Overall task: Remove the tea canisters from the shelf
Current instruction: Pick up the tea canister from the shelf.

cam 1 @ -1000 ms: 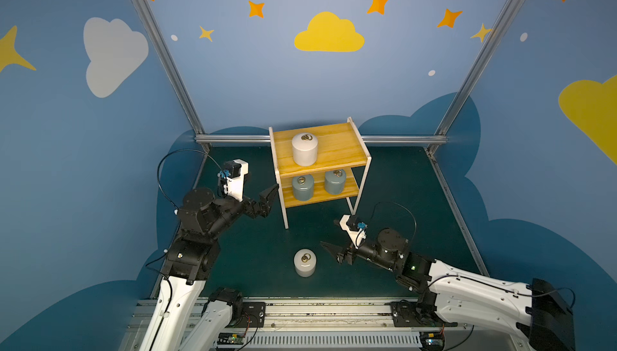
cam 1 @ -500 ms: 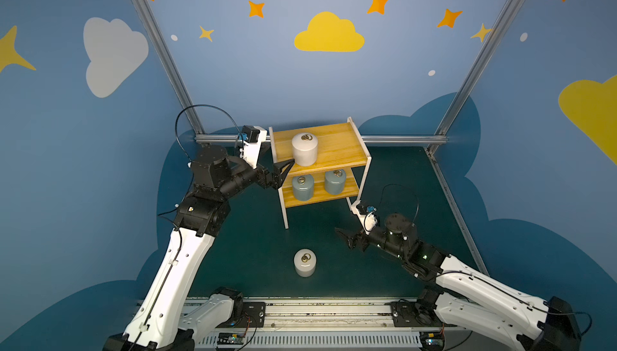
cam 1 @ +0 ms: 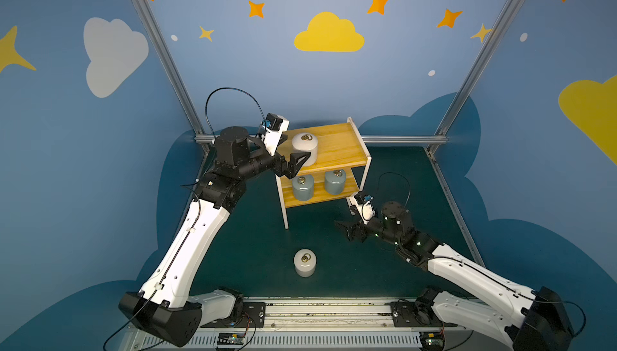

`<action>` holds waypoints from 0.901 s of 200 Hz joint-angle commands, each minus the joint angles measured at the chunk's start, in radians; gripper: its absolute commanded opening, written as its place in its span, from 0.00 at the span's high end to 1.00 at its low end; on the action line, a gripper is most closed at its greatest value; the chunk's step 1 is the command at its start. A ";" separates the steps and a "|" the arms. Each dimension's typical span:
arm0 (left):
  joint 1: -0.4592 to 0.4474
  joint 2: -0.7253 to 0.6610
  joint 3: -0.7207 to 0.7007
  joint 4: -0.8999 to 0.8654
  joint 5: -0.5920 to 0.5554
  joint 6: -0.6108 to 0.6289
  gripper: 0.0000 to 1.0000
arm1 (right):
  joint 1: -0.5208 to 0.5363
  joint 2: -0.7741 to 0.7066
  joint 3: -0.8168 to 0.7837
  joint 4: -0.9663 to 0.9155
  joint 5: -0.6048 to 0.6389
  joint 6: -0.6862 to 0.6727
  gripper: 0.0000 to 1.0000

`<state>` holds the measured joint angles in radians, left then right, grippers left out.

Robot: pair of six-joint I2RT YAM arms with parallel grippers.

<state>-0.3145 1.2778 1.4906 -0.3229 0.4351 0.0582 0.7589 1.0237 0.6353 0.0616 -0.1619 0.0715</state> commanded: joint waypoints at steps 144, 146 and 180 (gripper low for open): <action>-0.048 0.129 0.098 -0.035 -0.093 0.044 0.00 | -0.048 0.029 0.030 0.030 -0.088 0.026 0.11; -0.049 0.132 0.100 -0.035 -0.094 0.044 0.00 | -0.049 0.029 0.031 0.030 -0.088 0.026 0.11; -0.051 0.161 0.112 -0.025 -0.093 0.038 0.00 | -0.052 0.031 0.031 0.034 -0.094 0.031 0.11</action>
<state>-0.3614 1.4239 1.5745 -0.3523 0.3470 0.0895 0.7136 1.0508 0.6361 0.0708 -0.2379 0.0940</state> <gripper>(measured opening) 0.999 0.893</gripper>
